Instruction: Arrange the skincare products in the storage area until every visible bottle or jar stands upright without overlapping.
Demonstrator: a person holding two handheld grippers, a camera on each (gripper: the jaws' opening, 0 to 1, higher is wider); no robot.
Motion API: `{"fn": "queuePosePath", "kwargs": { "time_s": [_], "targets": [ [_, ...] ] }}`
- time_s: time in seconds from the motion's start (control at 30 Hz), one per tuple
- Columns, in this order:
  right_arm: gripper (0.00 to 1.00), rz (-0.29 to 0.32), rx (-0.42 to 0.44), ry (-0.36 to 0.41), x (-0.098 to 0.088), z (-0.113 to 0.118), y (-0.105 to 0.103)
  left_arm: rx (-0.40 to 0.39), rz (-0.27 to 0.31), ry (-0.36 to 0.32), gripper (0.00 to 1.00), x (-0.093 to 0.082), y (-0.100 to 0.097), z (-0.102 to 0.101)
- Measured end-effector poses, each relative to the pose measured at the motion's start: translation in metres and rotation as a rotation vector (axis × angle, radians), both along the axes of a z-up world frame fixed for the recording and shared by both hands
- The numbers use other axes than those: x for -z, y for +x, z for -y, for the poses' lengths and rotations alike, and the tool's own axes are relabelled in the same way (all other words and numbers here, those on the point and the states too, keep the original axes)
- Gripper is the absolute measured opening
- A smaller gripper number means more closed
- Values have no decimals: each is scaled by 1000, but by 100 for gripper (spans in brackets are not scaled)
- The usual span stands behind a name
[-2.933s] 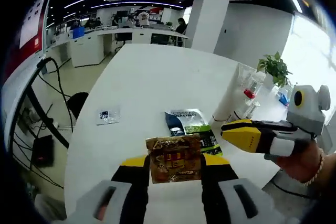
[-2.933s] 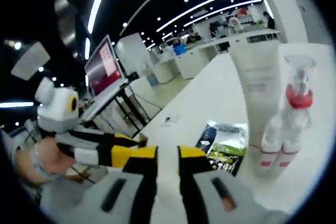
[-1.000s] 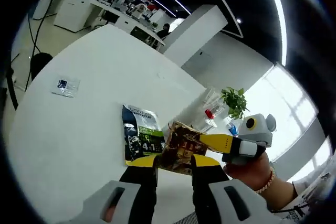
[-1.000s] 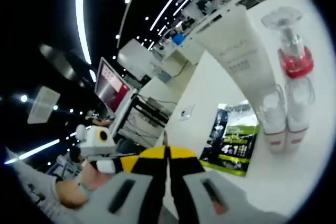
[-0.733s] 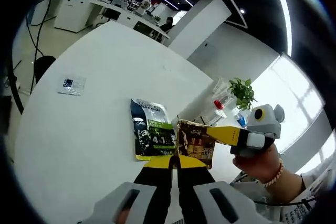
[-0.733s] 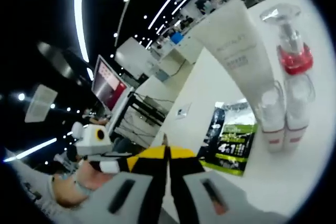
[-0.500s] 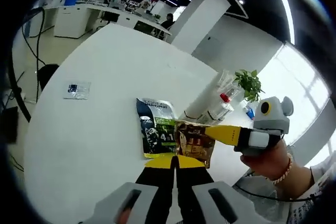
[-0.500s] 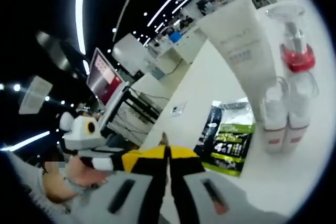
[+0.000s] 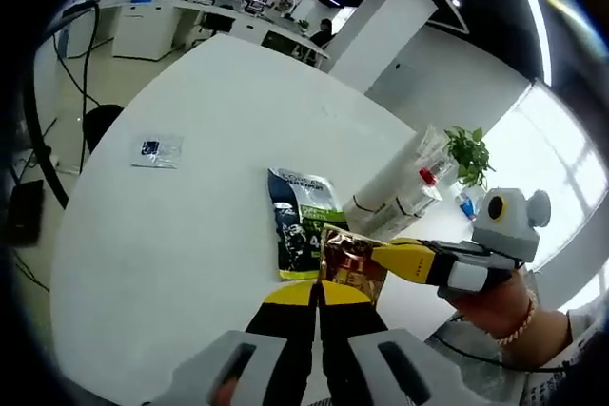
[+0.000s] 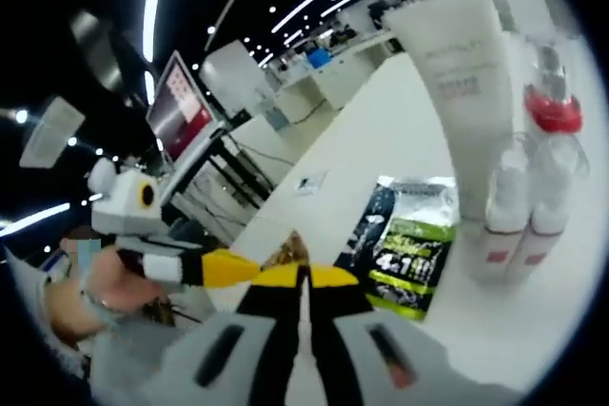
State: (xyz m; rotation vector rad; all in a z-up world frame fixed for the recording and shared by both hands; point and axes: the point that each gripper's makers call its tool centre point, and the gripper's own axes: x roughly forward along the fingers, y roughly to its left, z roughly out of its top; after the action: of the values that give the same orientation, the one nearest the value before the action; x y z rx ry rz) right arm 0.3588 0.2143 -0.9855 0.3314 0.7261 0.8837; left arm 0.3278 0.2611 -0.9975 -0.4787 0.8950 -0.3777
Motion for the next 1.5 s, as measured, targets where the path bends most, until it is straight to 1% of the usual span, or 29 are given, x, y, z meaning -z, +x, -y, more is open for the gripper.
{"fn": "queuePosePath", "kwargs": {
  "time_s": [0.13,0.37,0.77,0.93,1.13,1.23,1.4,1.5],
  "targets": [
    [2,-11,0,-4,2,0,0,2,-11,13,0,2,-1,0],
    [2,-31,-1,-13,5,1,-3,25,-16,65,0,6,-2,0],
    [2,-33,-17,-43,13,-2,-8,44,-37,109,0,11,-6,-3],
    [2,-5,-33,-75,17,-4,-11,60,-40,144,0,13,-7,-6],
    [2,54,-61,-133,22,-6,-16,90,-40,188,0,15,-9,-8],
    [2,78,-67,-157,24,-7,-16,99,-40,198,1,15,-10,-9],
    [2,82,-66,-171,23,-9,-17,77,-57,173,1,15,-11,-13],
    [1,100,-65,-182,19,-11,-15,58,-53,150,1,12,-10,-14]
  ]
}}
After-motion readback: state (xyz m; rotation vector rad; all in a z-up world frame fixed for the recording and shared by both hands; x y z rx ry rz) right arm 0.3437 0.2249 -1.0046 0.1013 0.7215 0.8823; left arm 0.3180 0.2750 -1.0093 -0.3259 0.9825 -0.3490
